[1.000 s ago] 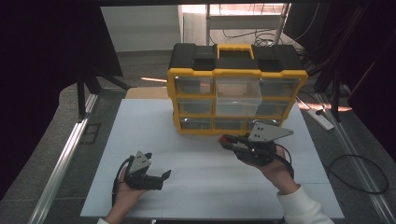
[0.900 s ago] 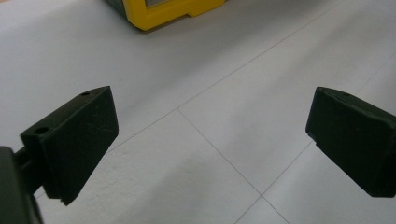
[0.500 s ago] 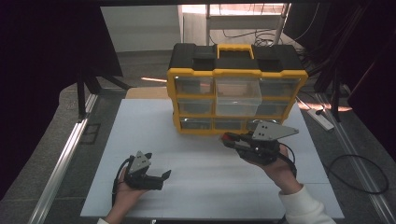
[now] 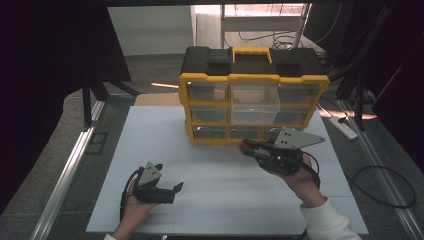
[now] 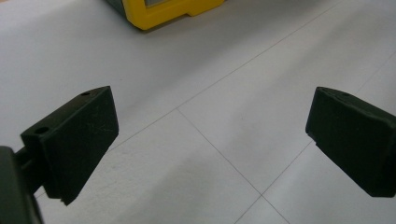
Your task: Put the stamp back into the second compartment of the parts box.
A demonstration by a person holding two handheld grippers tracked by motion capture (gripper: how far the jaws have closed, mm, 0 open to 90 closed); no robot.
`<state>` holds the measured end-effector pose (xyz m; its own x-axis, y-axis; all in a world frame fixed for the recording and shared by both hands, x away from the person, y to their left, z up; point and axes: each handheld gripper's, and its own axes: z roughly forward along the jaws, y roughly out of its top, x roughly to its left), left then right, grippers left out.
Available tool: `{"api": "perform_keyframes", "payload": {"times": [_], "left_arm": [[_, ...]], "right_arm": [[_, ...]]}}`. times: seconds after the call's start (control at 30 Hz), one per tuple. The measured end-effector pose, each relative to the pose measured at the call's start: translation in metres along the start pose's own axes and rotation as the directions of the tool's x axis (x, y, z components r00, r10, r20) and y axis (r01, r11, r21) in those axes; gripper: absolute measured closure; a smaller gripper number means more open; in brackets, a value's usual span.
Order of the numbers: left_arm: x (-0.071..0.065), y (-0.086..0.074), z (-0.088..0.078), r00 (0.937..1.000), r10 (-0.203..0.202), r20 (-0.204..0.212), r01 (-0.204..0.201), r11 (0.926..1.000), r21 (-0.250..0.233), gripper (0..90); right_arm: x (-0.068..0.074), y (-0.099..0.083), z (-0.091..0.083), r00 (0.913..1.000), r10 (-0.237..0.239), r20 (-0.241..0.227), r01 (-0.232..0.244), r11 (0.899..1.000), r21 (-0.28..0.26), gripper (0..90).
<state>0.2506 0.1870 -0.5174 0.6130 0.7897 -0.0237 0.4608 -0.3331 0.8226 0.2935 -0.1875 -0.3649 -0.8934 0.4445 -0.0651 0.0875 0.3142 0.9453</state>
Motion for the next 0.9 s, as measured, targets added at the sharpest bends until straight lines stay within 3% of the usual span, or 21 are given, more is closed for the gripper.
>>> {"api": "perform_keyframes", "payload": {"times": [0.9], "left_arm": [[0.000,0.000,0.000,1.0000,-0.001,0.001,0.001,1.0000,-0.002,2.5]], "right_arm": [[-0.003,0.023,-0.010,0.9999,-0.009,0.014,0.010,0.998,-0.063,75.0]]}}
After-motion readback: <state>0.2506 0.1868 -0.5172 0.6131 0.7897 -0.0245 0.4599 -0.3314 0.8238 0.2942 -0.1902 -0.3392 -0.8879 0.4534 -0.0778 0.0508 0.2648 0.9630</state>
